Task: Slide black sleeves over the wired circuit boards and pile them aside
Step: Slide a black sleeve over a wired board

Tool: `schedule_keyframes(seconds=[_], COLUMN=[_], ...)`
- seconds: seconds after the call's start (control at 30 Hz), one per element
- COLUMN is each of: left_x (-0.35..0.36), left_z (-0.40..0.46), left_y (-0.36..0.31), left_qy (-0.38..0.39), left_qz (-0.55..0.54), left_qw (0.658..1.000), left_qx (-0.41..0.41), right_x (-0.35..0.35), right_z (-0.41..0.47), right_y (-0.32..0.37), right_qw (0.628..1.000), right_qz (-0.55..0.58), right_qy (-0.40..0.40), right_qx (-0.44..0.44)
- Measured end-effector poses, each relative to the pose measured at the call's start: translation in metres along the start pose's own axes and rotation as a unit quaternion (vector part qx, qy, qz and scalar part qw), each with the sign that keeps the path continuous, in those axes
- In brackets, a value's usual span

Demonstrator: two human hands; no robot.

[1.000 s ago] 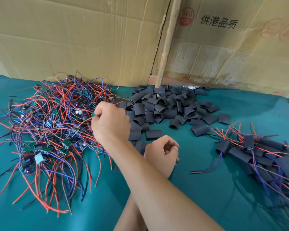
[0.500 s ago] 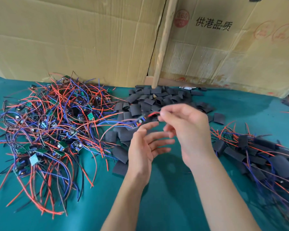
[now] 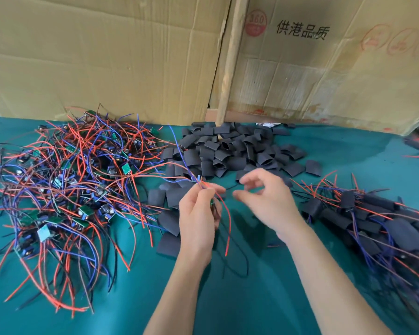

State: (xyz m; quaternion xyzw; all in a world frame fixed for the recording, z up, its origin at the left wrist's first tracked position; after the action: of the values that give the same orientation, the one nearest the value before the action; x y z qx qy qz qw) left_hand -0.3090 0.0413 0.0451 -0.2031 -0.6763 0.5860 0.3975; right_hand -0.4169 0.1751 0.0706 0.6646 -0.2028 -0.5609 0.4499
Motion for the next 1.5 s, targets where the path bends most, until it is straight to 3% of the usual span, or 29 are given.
schedule_keyframes(seconds=[0.1, 0.3, 0.63, 0.9, 1.1, 1.27, 1.43, 1.5], left_x=[0.001, -0.001, -0.003, -0.005, -0.005, -0.002, 0.006, 0.011], left_z=[0.000, 0.002, 0.002, 0.003, 0.003, 0.001, 0.000, -0.001], left_y=[-0.001, 0.004, 0.008, 0.005, 0.002, 0.002, 0.003, 0.006], left_qy=[0.005, -0.004, -0.021, -0.049, -0.052, -0.037, 0.007, 0.046], left_qz=[0.029, 0.076, 0.154, 0.232, 0.224, 0.208, 0.207, 0.208], left_qw=[0.999, 0.997, 0.988, 0.970, 0.972, 0.976, 0.976, 0.975], left_qx=[0.016, 0.012, 0.016, 0.045, 0.050, 0.052, 0.068, 0.068], right_x=[0.035, 0.048, 0.027, 0.044, 0.054, 0.039, 0.004, 0.005], right_z=[0.008, 0.008, -0.009, -0.004, 0.010, 0.003, -0.016, -0.023], right_y=[0.011, 0.014, -0.004, 0.005, 0.019, 0.010, -0.016, -0.013], right_qw=[0.992, 0.994, 0.988, 0.995, 0.987, 0.994, 0.983, 0.972], right_qz=[-0.087, -0.085, 0.142, -0.081, -0.152, -0.091, 0.182, 0.235], right_qy=[0.084, 0.027, -0.035, -0.016, -0.035, -0.026, -0.029, -0.017], right_qx=[-0.043, -0.058, -0.041, -0.058, -0.032, -0.048, -0.006, -0.007])
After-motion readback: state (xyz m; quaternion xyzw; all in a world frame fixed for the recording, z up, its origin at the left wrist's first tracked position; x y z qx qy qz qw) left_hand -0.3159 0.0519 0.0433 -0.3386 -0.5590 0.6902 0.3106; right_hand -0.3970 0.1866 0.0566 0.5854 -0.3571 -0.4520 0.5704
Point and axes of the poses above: each hand's wrist, its own z-axis towards the middle knuckle, its own x-axis out of the palm, y = z × x, the point moved 8 cm from there along z, towards the middle knuckle, and after that the axes turned 2 degrees about y, right-handed, at the moved point
